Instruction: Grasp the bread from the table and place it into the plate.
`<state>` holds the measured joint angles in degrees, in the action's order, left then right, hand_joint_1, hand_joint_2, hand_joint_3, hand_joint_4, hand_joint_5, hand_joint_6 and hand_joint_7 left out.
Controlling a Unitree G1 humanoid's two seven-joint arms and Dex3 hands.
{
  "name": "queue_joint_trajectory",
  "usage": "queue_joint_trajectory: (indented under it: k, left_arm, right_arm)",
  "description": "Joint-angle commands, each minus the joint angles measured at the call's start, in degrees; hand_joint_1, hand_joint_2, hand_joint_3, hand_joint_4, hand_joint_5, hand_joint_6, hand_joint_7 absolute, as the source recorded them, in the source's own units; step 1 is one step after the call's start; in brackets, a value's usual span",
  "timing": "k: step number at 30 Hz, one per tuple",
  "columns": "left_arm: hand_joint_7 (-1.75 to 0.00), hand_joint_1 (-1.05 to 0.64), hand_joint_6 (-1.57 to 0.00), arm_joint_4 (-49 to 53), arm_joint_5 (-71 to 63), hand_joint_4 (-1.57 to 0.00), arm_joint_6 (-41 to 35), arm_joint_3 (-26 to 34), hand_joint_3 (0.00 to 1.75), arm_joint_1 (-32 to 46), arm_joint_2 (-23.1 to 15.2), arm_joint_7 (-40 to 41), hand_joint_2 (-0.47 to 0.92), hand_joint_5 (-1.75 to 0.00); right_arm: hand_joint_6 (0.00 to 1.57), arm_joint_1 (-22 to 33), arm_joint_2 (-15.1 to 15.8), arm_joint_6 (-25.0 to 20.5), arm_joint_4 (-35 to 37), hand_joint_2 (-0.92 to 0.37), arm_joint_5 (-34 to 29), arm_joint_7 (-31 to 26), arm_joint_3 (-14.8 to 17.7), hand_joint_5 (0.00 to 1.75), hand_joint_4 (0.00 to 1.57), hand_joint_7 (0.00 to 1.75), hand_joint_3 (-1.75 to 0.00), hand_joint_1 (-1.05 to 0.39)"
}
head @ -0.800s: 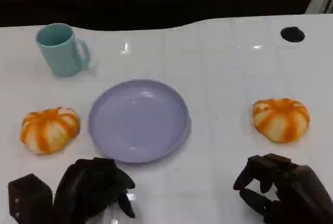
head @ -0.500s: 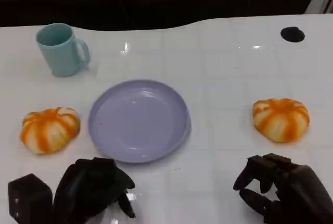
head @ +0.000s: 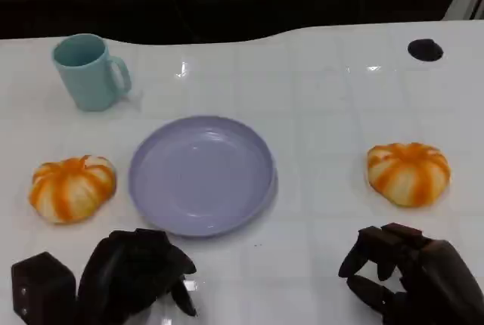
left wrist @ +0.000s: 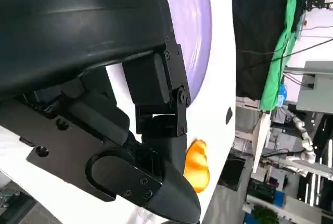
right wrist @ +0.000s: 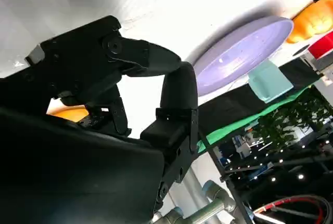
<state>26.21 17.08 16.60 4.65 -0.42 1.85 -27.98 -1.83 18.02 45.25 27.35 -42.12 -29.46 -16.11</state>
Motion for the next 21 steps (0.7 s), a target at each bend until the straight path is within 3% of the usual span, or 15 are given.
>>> queue_joint_trajectory:
  k: [1,12,15,18,21]
  left_arm:
    - [-0.46,-1.05,-1.57,-0.26,0.02,-1.53,0.03,0.41,0.00,0.25,-1.16,-0.54,0.79,-0.84]
    - [-0.47,-1.05,-1.57,-0.15,-0.11,-1.53,-0.13,0.35,0.00,0.10,-1.03,-0.27,0.79,-0.85]
    - [-0.47,-1.05,-1.57,0.07,-0.06,-1.53,-0.11,0.35,0.00,-0.07,-0.99,-0.35,0.79,-0.85]
    - [-0.47,-1.05,-1.57,0.29,-0.26,-1.53,0.14,0.27,0.00,-0.20,-1.00,-0.33,0.80,-0.85]
    - [-0.47,-1.05,-1.57,0.58,-0.56,-1.53,0.65,0.19,0.00,-0.23,-0.95,-0.25,0.80,-0.85]
  right_arm:
    - [0.59,-0.05,1.14,0.01,-0.30,-0.67,0.28,-0.49,0.16,1.75,0.65,1.42,-0.74,-0.44]
    - [0.61,-0.35,0.93,0.47,-1.79,-0.67,2.17,-0.92,1.57,1.75,0.63,1.34,-0.73,-0.43]
    - [0.65,-0.57,0.75,0.36,-2.43,-0.67,3.06,-0.59,2.50,1.72,0.62,1.22,-0.73,-0.43]
    - [0.69,-0.84,1.02,0.06,-2.97,-0.71,3.95,-0.01,3.27,1.59,0.64,1.03,-0.68,-0.42]
    - [0.75,-0.89,1.37,-0.94,-4.59,-0.82,3.62,-0.48,4.44,1.37,0.66,0.76,-0.45,-0.42]
